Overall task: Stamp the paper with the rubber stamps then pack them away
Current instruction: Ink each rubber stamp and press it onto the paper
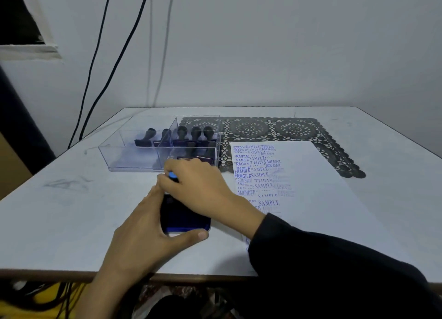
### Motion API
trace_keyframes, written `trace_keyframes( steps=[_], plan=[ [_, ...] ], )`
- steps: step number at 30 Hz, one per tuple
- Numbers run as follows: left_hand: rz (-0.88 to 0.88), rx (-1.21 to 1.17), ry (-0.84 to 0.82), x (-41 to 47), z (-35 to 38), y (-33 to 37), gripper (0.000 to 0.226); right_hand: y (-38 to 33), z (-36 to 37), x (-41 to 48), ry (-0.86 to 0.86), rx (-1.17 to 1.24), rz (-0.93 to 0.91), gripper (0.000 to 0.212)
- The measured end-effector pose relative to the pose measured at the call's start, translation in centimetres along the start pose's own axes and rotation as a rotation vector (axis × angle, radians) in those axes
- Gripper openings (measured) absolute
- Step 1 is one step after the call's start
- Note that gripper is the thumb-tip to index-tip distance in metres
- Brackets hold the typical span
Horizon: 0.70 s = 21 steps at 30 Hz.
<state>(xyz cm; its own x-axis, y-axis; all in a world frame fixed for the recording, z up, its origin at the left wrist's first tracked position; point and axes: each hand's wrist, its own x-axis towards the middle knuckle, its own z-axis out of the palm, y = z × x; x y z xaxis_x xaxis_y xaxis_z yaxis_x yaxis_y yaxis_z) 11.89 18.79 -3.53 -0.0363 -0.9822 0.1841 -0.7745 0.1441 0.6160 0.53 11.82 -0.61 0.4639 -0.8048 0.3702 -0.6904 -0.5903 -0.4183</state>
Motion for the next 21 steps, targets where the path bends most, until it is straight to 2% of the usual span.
trace_keyframes(
  steps=[3, 13, 19, 21],
  plan=[
    [-0.011, -0.017, 0.008, -0.1, -0.1, 0.2, 0.072, -0.1, 0.8, 0.1, 0.048, -0.069, -0.021, 0.022],
    [-0.037, 0.007, 0.015, -0.2, -0.2, 0.3, 0.074, 0.1, 1.7, 0.3, 0.114, -0.120, -0.044, 0.021],
    [-0.062, 0.019, 0.034, -0.3, 0.2, 0.3, 0.046, -0.2, 2.6, -2.2, 0.254, -0.321, -0.130, 0.016],
    [-0.069, 0.022, 0.033, -0.3, 0.3, 0.2, 0.042, -0.3, 2.3, -2.9, 0.253, -0.326, -0.183, 0.016]
  ],
)
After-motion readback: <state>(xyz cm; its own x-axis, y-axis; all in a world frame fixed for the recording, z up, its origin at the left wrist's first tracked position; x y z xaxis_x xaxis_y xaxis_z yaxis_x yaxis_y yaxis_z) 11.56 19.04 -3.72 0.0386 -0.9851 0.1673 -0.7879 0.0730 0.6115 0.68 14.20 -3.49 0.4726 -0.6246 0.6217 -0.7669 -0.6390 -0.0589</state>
